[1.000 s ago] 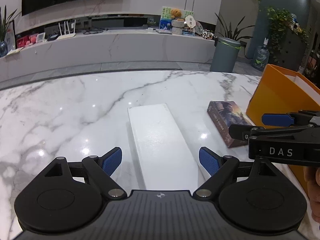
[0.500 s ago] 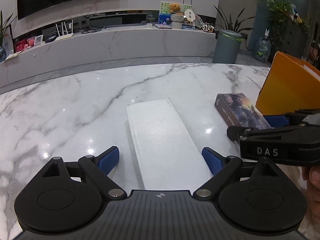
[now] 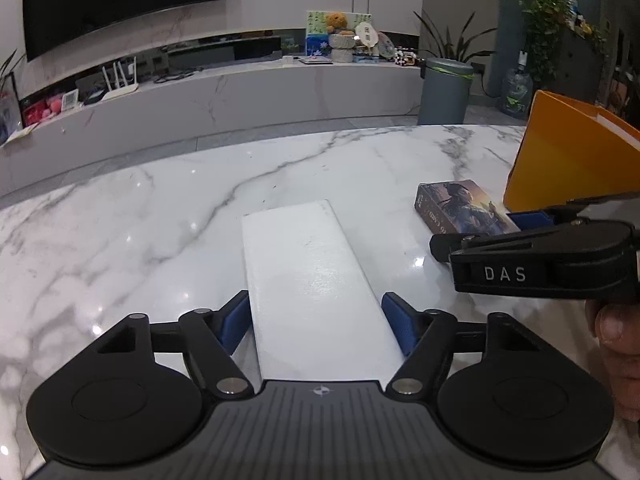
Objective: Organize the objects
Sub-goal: 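Lower the left tool onto the white box while the right tool approaches the boxed book, then close the left tool on the white box while the right tool grasps the boxed book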
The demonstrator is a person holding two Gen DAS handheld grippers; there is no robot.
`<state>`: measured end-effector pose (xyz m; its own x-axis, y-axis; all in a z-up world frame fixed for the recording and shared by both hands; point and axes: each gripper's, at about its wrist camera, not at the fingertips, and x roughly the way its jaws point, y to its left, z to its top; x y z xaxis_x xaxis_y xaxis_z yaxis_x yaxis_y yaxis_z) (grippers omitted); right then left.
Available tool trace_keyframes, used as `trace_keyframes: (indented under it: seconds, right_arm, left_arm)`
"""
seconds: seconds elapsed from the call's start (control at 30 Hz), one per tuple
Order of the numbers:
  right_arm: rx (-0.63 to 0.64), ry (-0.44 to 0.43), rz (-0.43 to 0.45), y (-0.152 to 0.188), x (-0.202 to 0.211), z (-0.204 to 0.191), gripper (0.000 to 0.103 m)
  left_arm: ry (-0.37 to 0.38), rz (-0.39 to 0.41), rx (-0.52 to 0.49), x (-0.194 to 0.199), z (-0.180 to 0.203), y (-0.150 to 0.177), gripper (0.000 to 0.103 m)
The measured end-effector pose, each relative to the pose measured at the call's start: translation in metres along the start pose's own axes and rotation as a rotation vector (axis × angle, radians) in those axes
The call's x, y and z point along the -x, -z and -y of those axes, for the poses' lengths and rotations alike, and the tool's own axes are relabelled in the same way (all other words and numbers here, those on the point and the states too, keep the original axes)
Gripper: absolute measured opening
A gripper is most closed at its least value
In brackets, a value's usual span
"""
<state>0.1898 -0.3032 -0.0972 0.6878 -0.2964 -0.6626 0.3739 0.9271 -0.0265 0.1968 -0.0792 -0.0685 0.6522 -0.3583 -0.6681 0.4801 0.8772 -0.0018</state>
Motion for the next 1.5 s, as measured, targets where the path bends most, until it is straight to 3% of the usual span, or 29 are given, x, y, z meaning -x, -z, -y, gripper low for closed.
trace_keyframes:
  seconds: [0.33,0.93,1.23,1.5]
  right_arm:
    - [0.012,-0.027,-0.049,0.015,0.023,0.0,0.063]
    - [0.104,-0.11,-0.296,0.084,0.123,-0.01,0.062]
    - [0.111,-0.111,-0.331,0.091,0.132,-0.012,0.062]
    - [0.106,-0.113,-0.296,0.089,0.127,-0.009,0.067]
  left_arm:
    - [0.014,-0.066,-0.006,0.026,0.002,0.015,0.072]
    - [0.032,-0.251,-0.03,0.109,0.055,0.073,0.072]
    - [0.023,-0.215,-0.022,0.115,0.056,0.079,0.072]
    - [0.023,-0.191,-0.026,0.113,0.057,0.08,0.073]
